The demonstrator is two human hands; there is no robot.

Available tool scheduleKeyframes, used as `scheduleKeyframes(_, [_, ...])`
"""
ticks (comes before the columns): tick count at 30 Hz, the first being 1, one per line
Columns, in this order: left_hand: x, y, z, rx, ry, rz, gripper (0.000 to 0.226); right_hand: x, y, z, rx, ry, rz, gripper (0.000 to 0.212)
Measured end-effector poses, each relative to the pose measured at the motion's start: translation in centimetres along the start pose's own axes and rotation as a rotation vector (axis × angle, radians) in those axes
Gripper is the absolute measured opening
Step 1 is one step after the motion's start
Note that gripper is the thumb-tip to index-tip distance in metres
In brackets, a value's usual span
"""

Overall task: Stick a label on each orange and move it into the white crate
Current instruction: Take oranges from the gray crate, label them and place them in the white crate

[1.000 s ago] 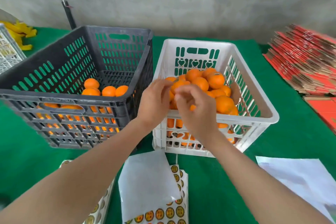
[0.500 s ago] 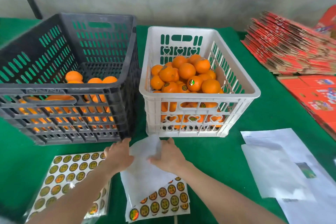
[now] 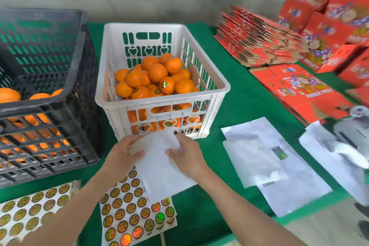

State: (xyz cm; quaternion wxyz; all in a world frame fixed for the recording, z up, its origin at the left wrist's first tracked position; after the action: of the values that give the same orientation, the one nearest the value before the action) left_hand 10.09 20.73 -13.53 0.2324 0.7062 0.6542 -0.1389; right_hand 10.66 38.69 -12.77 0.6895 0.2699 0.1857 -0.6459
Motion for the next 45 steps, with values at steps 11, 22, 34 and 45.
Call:
scheduleKeyframes(11, [7.8, 0.7, 0.0, 0.128, -0.261, 0.343, 0.023, -18.1, 0.9, -13.1, 0.498, 0.251, -0.326, 0.059])
scheduleKeyframes(22, [8.3, 0.7, -0.3, 0.12, -0.27, 0.395, 0.018, -11.9, 1.3, -16.6, 0.407, 0.729, -0.043, 0.059])
scheduleKeyframes(34, [1.5, 0.6, 2.8, -0.095, -0.169, 0.082, 0.021, -9.2, 0.4, -12.5, 0.299, 0.646, -0.118, 0.056])
scheduleKeyframes(45, [-1.6, 3.3, 9.1, -0.217, -0.625, 0.29, 0.092, 7.4, -1.9, -2.6, -0.215, 0.541, 0.511, 0.076])
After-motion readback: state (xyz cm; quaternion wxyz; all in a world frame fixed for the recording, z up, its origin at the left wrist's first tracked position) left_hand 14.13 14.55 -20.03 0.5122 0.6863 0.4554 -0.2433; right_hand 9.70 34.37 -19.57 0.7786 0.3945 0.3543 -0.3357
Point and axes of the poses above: each hand's wrist, its own y-axis away from the middle knuckle, its own x-axis out of the palm, z = x × y, the point moved 2 cm from there along -y, towards the middle knuckle, and after that the axes turned 1 degree about x, right-handed, at the moved point
